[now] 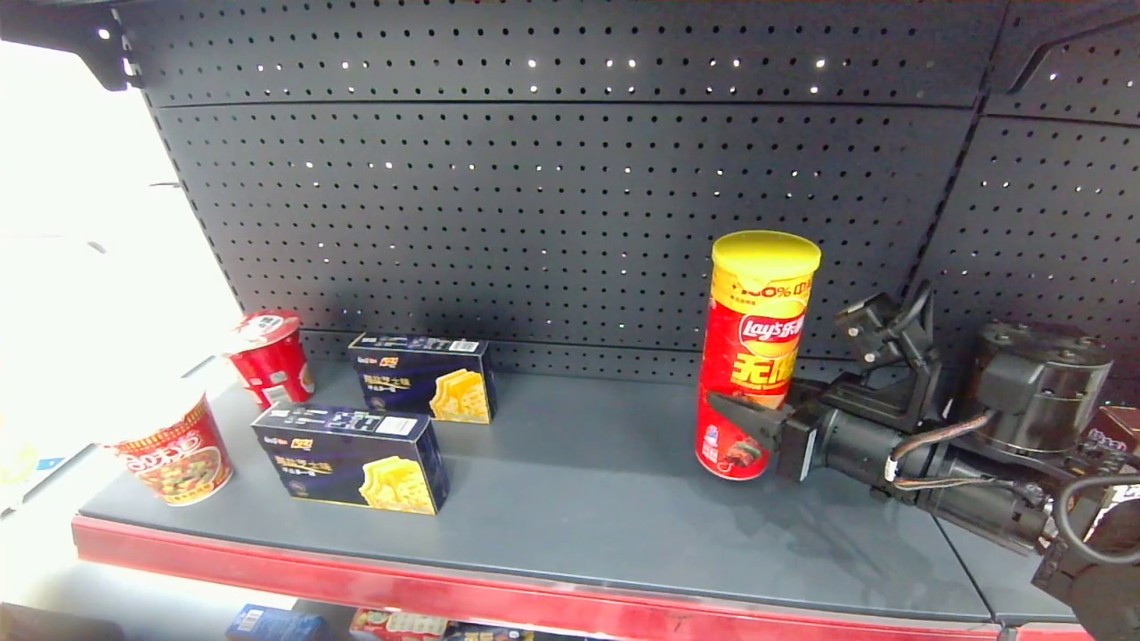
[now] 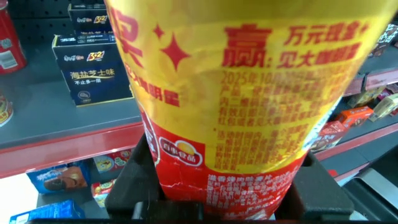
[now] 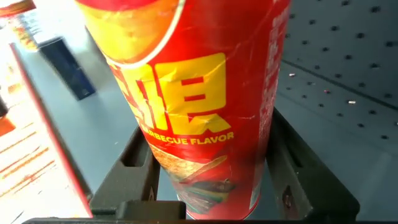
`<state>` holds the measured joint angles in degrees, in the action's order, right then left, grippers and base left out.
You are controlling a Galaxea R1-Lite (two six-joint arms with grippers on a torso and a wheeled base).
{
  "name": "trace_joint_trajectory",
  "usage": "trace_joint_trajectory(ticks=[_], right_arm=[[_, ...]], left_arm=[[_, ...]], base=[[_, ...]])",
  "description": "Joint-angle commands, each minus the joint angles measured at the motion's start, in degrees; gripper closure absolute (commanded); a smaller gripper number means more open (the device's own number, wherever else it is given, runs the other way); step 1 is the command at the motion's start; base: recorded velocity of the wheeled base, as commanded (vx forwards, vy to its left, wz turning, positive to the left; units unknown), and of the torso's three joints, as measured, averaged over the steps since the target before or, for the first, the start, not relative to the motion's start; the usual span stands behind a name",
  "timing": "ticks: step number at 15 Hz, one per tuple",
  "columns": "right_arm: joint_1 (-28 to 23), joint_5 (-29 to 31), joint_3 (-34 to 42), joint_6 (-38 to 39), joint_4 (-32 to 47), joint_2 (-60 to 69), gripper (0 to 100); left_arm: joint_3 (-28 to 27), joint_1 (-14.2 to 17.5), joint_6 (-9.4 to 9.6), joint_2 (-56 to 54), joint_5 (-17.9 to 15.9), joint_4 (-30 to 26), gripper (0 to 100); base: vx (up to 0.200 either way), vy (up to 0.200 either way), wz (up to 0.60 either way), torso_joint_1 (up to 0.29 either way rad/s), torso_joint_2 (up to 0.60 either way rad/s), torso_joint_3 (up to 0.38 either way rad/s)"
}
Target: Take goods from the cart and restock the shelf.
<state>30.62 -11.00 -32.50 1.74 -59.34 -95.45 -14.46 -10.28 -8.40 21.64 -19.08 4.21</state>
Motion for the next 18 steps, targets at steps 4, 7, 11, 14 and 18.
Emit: trace_joint_trajectory(ticks=[4,7,11,14,18], right_arm=[[3.3,1.8,1.7,0.2,-3.9,-2.9,100],[4.8,6.0,1.8,0.3,-6.5,-5.9,100],[7.4,9.2,3.8,2.0,-7.2,-5.9,100],[9.1,12.2,5.6,3.7,-7.3,-4.8,100],[9.5,14.5,7.4,4.0,-7.3,-4.0,100]], left_arm=[[-0.4,0.0,-1.27,-0.5,-0.1,-2.2,100],[-0.2,0.0,-1.27,-0.9,-0.1,-2.6,100],[-0.1,0.0,-1.44,-0.9,0.2,-2.7,100],[0.0,0.0,-1.53,-0.9,0.6,-2.7,100],[0.1,0.0,-2.59,-1.1,0.7,-2.8,100]], base=[[0.000,0.000,0.00,0.000,0.00,0.000],[0.000,0.000,0.00,0.000,0.00,0.000],[0.000,0.000,0.00,0.000,0.00,0.000],[0.000,0.000,0.00,0.000,0.00,0.000],[0.000,0.000,0.00,0.000,0.00,0.000]])
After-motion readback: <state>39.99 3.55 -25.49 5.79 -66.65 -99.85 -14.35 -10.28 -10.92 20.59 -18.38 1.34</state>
